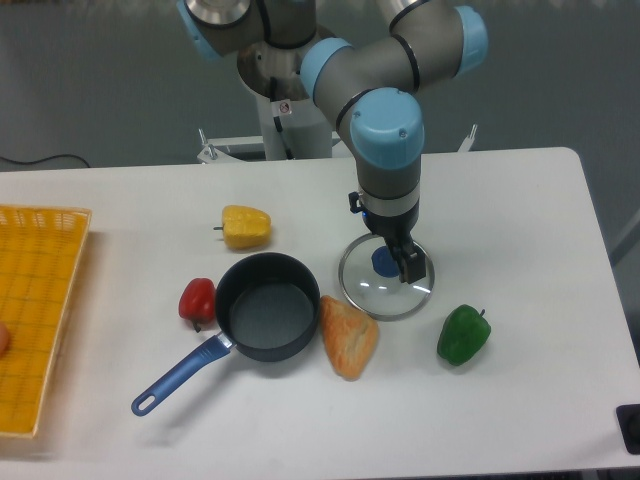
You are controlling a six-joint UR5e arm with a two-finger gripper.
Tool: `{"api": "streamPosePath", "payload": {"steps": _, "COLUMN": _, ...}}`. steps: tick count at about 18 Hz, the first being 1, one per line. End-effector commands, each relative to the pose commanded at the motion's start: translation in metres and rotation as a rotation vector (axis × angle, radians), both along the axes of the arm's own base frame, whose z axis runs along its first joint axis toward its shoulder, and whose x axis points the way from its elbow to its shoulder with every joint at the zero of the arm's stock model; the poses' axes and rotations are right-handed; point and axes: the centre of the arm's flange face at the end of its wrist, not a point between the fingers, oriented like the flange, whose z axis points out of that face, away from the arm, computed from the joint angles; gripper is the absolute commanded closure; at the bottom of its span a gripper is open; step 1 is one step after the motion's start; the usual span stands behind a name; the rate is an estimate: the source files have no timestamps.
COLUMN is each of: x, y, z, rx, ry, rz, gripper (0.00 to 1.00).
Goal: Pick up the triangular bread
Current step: 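Open the gripper above the glass lid's blue knob, then move the gripper over the orange triangular bread and lower it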
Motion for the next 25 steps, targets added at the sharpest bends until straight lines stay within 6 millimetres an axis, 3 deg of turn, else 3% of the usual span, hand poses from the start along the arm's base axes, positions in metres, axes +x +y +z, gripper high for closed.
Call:
{"api": "streamPosePath", "payload": {"steps": 7, "x": 0.002, "y": 0.002, "z": 0.000, "rx": 0.013, "ry": -0.009, "rz": 0.005, "gripper": 0.00}}
{"api": "streamPosePath", "payload": {"steps": 16, "x": 0.009, "y": 0.007, "z": -0.008, "rx": 0.066, "ry": -0.048, "rz": 0.239, "gripper": 0.00}}
{"api": "streamPosePath", "payload": {"steps": 25, "x": 0.010, "y": 0.022, "z": -0.027, "rx": 0.157, "ry": -0.135, "rz": 0.353, "gripper": 0.00}}
